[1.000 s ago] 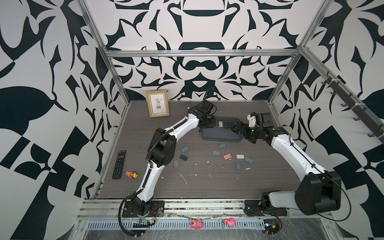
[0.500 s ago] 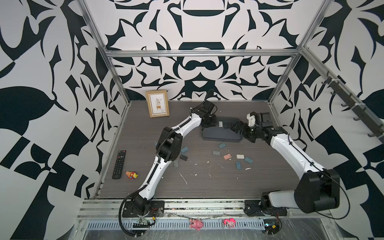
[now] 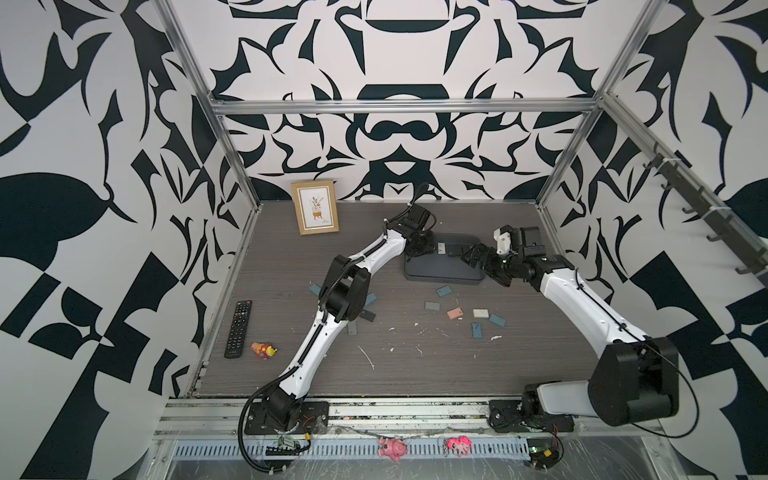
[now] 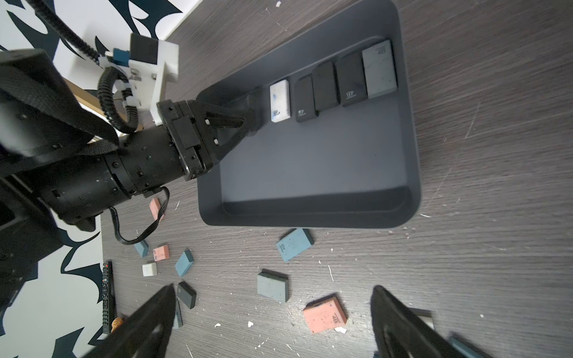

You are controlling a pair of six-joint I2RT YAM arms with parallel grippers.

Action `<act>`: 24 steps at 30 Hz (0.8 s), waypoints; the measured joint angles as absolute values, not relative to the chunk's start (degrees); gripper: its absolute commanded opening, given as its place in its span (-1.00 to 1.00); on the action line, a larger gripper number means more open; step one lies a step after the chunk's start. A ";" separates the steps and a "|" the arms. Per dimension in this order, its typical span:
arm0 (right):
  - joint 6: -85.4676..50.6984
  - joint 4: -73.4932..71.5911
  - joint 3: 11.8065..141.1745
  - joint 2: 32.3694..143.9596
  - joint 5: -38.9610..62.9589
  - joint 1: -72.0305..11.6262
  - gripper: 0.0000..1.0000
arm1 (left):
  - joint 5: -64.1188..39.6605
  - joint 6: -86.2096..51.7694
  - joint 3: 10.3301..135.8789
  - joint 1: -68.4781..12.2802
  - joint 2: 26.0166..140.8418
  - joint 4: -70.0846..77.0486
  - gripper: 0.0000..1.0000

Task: Put the eraser in the storage box
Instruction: Place the eraser in the storage box.

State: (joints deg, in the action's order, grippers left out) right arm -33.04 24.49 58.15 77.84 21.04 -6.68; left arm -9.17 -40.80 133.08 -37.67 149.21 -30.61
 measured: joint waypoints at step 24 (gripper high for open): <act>-32.95 24.01 57.95 79.22 21.37 -4.93 0.98 | -9.67 -42.74 136.81 -37.67 152.44 -29.23 -0.28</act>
